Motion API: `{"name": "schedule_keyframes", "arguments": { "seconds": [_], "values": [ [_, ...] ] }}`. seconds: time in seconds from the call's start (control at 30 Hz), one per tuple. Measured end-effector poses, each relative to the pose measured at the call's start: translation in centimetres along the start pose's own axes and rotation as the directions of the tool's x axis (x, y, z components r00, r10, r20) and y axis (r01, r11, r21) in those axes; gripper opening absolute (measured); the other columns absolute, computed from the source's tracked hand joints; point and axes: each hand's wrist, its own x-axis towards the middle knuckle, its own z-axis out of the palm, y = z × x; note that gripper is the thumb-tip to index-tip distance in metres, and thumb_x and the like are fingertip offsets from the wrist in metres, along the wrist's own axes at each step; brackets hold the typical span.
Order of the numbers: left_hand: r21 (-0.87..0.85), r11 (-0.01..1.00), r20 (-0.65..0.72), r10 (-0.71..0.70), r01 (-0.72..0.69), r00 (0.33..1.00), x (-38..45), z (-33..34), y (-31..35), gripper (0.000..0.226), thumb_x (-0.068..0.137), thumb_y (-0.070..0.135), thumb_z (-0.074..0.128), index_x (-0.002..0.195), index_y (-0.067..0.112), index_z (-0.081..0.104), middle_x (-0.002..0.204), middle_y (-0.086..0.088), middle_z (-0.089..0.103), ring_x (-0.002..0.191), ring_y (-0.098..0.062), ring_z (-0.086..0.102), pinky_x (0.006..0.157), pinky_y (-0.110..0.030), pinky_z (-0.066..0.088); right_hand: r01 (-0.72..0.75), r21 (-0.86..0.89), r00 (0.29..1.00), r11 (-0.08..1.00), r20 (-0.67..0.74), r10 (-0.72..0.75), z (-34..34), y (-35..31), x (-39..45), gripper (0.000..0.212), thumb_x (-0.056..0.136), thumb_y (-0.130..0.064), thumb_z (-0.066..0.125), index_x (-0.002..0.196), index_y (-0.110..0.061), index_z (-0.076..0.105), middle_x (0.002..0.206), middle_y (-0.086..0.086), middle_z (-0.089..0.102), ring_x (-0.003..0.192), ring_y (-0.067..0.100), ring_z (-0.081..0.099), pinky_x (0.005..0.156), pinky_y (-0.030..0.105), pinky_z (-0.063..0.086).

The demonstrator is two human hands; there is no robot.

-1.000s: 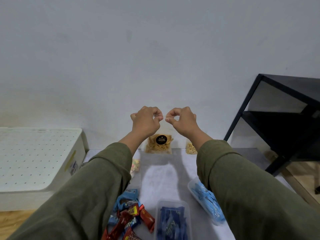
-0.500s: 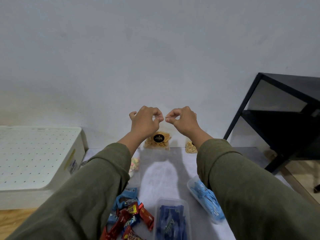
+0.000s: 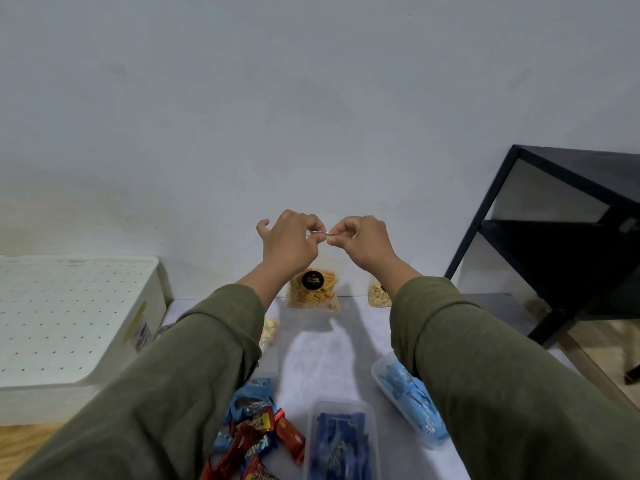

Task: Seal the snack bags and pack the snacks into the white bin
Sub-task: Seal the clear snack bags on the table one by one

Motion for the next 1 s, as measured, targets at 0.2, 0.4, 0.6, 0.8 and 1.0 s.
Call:
{"name": "schedule_keyframes", "arguments": {
  "seconds": [0.2, 0.4, 0.6, 0.8, 1.0],
  "values": [
    [-0.001, 0.999, -0.023, -0.035, 0.035, 0.999, 0.5, -0.2, 0.3, 0.013, 0.09, 0.022, 0.054, 0.086, 0.029, 0.064, 0.091, 0.013, 0.063, 0.111, -0.01, 0.047, 0.105, -0.05, 0.021, 0.026, -0.042, 0.999, 0.999, -0.022, -0.027, -0.5, 0.4, 0.1, 0.007, 0.085, -0.011, 0.066, 0.091, -0.009, 0.07, 0.081, -0.002, 0.063, 0.073, 0.008, 0.053, 0.056, 0.003, 0.035],
    [0.025, 1.0, 0.004, 0.004, -0.004, 1.0, 0.4, 0.7, 0.9, 0.012, 0.093, 0.025, 0.052, 0.09, 0.031, 0.062, 0.097, 0.014, 0.063, 0.114, -0.011, 0.046, 0.106, -0.053, 0.014, -0.018, -0.106, 0.999, 0.994, -0.029, 0.016, -1.4, 0.5, 0.2, 0.009, 0.087, -0.005, 0.059, 0.085, -0.006, 0.068, 0.065, -0.008, 0.052, 0.062, 0.002, 0.047, 0.054, 0.012, 0.035],
    [0.094, 0.994, -0.024, 0.051, -0.049, 0.998, 0.6, 1.0, 1.5, 0.013, 0.092, 0.025, 0.054, 0.088, 0.03, 0.064, 0.084, 0.013, 0.059, 0.106, -0.011, 0.046, 0.093, -0.042, 0.022, -0.03, -0.091, 1.0, 0.995, -0.012, 0.029, -2.2, 1.1, -0.1, 0.008, 0.087, -0.008, 0.062, 0.086, -0.008, 0.069, 0.07, -0.004, 0.056, 0.067, 0.009, 0.049, 0.056, 0.013, 0.035],
    [0.096, 0.992, -0.01, 0.083, -0.082, 0.996, 0.5, 1.1, 2.0, 0.011, 0.092, 0.029, 0.056, 0.087, 0.029, 0.066, 0.08, 0.014, 0.056, 0.1, -0.012, 0.049, 0.078, -0.032, 0.016, 0.031, -0.104, 0.999, 0.994, 0.039, -0.027, -2.4, 0.9, -0.7, 0.009, 0.087, -0.012, 0.064, 0.092, -0.009, 0.07, 0.092, 0.0, 0.064, 0.091, 0.012, 0.054, 0.077, 0.02, 0.037],
    [-0.138, 0.99, 0.01, 0.004, -0.002, 1.0, -0.2, 1.4, 1.7, 0.007, 0.086, 0.043, 0.061, 0.087, 0.037, 0.065, 0.088, 0.02, 0.062, 0.108, -0.003, 0.047, 0.099, -0.041, 0.022, -0.038, -0.06, 0.999, 0.997, -0.034, 0.036, -2.9, 1.4, -0.8, 0.006, 0.086, -0.008, 0.063, 0.086, -0.006, 0.069, 0.084, 0.0, 0.062, 0.08, 0.011, 0.054, 0.06, 0.007, 0.036]
  ]
}}
